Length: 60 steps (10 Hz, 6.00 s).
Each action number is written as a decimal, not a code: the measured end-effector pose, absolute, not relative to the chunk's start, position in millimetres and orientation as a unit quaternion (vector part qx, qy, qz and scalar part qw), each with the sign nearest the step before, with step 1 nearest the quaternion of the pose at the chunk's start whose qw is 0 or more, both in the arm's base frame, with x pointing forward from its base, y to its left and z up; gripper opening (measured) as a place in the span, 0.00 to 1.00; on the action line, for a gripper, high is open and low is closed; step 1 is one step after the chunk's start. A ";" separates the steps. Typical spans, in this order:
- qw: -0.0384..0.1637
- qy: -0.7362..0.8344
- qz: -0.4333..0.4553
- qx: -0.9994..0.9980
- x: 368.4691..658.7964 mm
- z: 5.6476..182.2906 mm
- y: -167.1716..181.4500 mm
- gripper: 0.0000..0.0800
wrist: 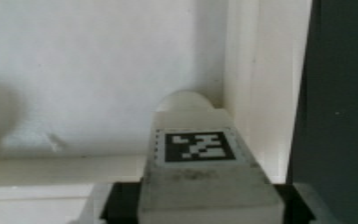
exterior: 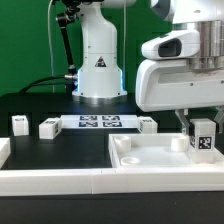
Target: Assemble square table
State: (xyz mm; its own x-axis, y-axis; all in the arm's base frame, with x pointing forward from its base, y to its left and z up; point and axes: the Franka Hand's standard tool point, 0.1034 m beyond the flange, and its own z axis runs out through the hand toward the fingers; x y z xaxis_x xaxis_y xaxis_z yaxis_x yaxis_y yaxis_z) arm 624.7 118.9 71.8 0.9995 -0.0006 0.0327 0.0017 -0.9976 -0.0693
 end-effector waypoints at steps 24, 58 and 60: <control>-0.017 0.220 -0.002 -0.975 608.8 79.9 96.7 0.81; 0.008 -0.020 0.017 -1.000 425.6 49.0 70.4 0.81; 0.008 -0.021 0.017 -1.000 425.4 48.7 70.7 0.81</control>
Offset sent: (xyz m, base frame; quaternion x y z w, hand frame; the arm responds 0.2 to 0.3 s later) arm -0.0098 -0.0010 -0.0005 0.0144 0.0011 0.3295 0.9441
